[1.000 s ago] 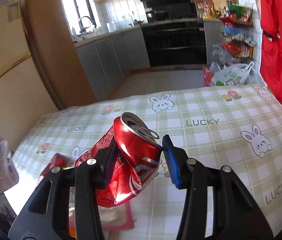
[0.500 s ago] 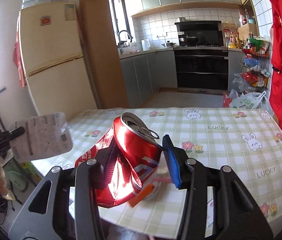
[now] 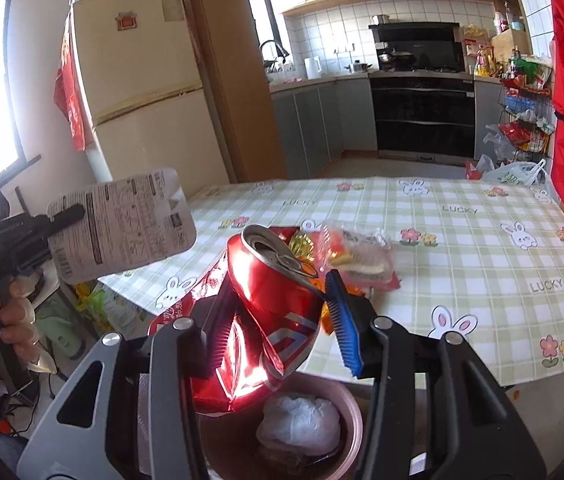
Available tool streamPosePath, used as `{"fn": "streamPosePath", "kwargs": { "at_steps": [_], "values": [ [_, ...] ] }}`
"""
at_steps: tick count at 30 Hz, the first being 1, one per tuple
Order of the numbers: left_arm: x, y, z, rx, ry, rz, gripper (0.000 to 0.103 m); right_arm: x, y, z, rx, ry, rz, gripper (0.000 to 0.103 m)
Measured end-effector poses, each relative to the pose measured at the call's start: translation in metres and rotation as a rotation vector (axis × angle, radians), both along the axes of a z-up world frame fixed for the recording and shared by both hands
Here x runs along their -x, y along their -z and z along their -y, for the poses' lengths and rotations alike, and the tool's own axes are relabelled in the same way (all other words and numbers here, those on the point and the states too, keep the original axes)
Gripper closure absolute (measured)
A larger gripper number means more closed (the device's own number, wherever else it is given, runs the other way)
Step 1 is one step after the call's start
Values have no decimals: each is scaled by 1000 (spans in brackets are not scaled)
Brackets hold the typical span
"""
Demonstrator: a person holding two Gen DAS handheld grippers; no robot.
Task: Collect trash
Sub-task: 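Lower the red can over the bin and open the right tool, then lower the paper label over the bin and open the left tool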
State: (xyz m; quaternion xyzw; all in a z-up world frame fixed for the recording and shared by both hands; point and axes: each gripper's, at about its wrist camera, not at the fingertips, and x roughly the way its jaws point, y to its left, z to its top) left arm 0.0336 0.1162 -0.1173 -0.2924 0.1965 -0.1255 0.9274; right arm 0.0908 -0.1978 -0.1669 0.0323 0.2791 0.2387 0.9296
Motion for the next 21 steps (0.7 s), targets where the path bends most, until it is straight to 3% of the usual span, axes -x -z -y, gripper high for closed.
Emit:
{"fn": "streamPosePath", "kwargs": {
  "at_steps": [4,7,10,13,15,21],
  "values": [
    [4,-2,5,-14,18,12,96,1,6,-11,2,-45,-31,52],
    [1,-4,7,-18,29,15,96,-1,10,-16,-15,-98,-57,39],
    [-1,-4,9,-20,40,16,96,0,12,-22,-11,-113,-55,36],
    [-3,-3,11,-12,56,9,96,-2,8,-20,-22,-97,-46,28],
    [-5,-2,13,-11,67,4,96,0,2,-16,-25,-63,-15,10],
    [-8,3,26,-30,130,-11,96,7,-21,-3,-8,35,93,6]
  ]
}}
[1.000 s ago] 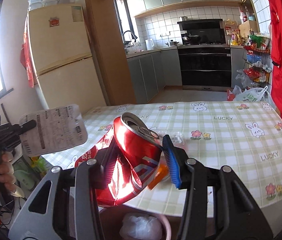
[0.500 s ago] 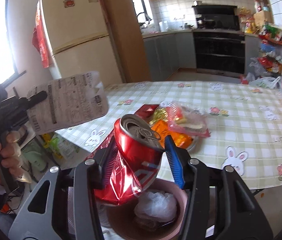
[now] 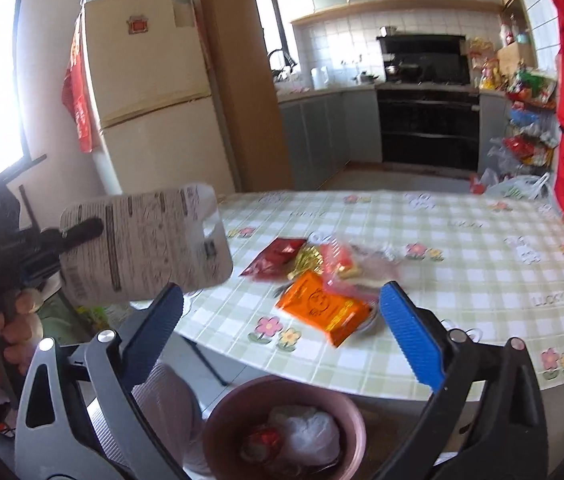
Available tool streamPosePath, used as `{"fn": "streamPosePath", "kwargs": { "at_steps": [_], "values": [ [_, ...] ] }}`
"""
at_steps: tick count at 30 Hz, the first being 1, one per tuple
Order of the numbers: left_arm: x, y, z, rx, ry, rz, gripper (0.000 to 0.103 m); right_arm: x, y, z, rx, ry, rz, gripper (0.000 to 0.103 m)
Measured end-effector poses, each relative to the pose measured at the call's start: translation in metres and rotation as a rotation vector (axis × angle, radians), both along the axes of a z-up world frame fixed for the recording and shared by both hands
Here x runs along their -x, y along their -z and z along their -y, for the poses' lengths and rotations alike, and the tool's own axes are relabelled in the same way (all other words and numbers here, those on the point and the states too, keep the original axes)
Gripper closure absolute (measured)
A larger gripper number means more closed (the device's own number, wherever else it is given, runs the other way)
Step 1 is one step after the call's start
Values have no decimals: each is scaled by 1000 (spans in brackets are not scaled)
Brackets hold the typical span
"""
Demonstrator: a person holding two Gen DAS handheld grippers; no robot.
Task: Collect trash
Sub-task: 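Lower the paper label over the bin and open the left tool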
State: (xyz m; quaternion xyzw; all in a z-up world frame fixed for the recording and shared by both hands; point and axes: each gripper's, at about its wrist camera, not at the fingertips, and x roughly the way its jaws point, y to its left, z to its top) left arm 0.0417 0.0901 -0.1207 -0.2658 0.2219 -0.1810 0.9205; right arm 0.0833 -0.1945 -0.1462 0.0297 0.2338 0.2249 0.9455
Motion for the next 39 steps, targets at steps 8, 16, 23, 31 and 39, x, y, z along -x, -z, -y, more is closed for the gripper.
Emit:
{"fn": "streamPosePath", "kwargs": {
  "at_steps": [8,16,23,31,39],
  "values": [
    [0,0,31,-48,108,-4,96,9,-20,28,-25,139,99,6],
    [4,14,62,-89,195,-57,96,10,-18,42,-41,187,106,6],
    [2,21,75,-89,243,-84,96,8,-12,48,-51,192,87,6],
    [-4,34,84,-83,277,-146,96,6,-5,53,-67,203,59,6],
    [-4,40,90,-80,304,-164,54,5,2,50,-65,197,39,6]
  ]
}}
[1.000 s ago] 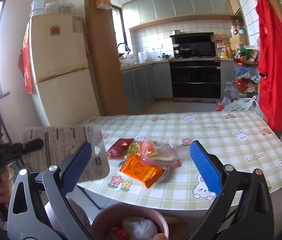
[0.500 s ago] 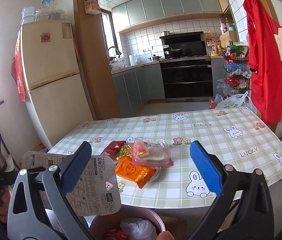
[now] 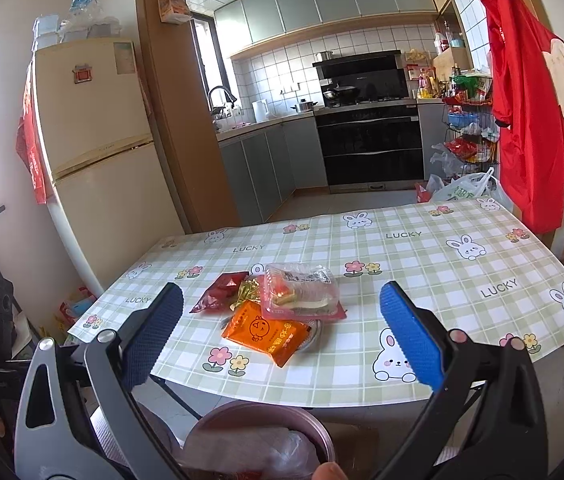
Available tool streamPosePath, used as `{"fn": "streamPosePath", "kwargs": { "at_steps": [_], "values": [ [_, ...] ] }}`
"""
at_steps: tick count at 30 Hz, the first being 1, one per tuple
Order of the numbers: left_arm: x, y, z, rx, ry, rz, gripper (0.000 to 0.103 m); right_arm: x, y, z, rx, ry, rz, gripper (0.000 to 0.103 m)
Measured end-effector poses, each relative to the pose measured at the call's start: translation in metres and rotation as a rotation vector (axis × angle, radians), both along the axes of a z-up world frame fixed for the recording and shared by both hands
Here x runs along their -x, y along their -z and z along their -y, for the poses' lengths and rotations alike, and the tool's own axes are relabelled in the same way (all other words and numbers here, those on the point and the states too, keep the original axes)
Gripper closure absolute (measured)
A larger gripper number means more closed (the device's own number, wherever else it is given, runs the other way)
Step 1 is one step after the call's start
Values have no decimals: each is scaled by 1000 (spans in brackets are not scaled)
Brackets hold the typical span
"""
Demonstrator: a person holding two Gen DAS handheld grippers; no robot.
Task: Collect trash
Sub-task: 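Lower the paper label over the bin and open the left tool, then grasp the orange snack package on the table with the left tool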
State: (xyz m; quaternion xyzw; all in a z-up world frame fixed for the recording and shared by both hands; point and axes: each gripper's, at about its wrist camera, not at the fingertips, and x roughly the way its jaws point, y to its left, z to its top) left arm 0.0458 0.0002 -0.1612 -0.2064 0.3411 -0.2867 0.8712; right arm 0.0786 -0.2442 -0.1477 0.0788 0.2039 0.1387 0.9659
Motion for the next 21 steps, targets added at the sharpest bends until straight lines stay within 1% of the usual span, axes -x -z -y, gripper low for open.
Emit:
{"fn": "streamPosePath", "kwargs": {
  "at_steps": [4,6,9,14,21],
  "values": [
    [-1,3,-6,12,-29,-11,46,-1,3,-3,1,-3,-10,6],
    [-2,4,-10,15,-52,-18,39,-2,6,-5,6,-1,-18,6],
    [-2,8,-16,29,-69,-30,39,-3,10,-7,23,-6,-26,6],
    [-6,16,-22,23,-94,-61,39,-7,21,-10,52,-21,-42,6],
    [-23,39,-27,-13,-137,-121,39,-20,42,-10,97,-1,-89,6]
  ]
}}
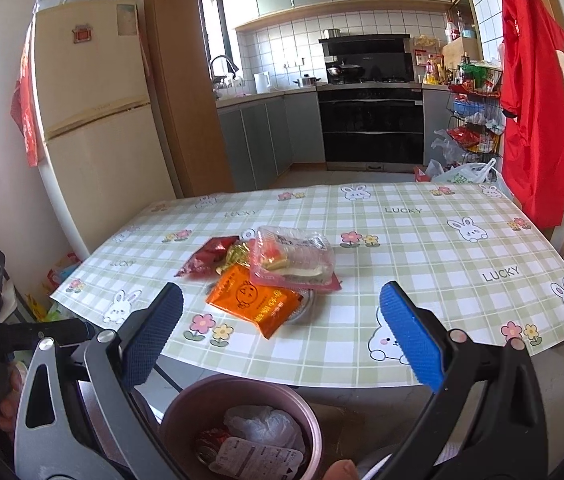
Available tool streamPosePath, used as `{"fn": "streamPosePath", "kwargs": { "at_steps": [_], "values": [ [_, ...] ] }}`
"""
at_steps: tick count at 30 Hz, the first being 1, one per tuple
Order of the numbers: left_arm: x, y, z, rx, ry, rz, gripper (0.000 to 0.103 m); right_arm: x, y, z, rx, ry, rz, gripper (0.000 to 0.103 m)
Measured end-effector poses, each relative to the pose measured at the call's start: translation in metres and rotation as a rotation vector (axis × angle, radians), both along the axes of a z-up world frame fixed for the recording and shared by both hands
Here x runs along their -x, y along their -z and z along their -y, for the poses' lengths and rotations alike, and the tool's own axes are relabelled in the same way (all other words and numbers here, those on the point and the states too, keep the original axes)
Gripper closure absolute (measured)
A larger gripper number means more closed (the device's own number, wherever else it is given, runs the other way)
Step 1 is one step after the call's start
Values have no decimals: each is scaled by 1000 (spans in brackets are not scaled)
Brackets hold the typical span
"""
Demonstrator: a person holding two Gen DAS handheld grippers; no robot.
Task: Collect trash
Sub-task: 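Grasp the orange snack package on the table with the left tool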
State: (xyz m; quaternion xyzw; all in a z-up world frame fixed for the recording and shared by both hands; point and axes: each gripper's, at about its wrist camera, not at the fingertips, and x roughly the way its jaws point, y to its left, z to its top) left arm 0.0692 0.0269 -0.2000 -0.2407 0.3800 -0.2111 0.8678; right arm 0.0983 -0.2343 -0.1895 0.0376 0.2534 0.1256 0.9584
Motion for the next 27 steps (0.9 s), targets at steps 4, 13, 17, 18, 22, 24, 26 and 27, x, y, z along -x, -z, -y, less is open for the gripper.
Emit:
{"fn": "streamPosePath", "kwargs": {
  "at_steps": [4,13,17,18,22,24,26,27],
  "values": [
    [-25,16,5,16,-19,-48,46,-14,17,7,3,30,-53,6],
    [-105,61,46,38,-69,-173,62,-49,59,49,-76,119,-142,6],
    [-134,85,59,36,-105,-243,62,-61,75,69,-115,147,-168,6],
    [-140,89,60,34,-114,-255,62,-63,78,73,-119,147,-169,6],
    [-157,105,61,33,-158,-309,62,-69,87,84,-109,160,-178,6],
    [-164,110,61,34,-170,-321,62,-72,91,89,-111,163,-185,6],
    [-170,112,61,31,-175,-323,62,-73,94,92,-120,166,-185,6],
    [-173,113,61,32,-177,-327,62,-73,94,93,-123,166,-186,6]
  ]
}}
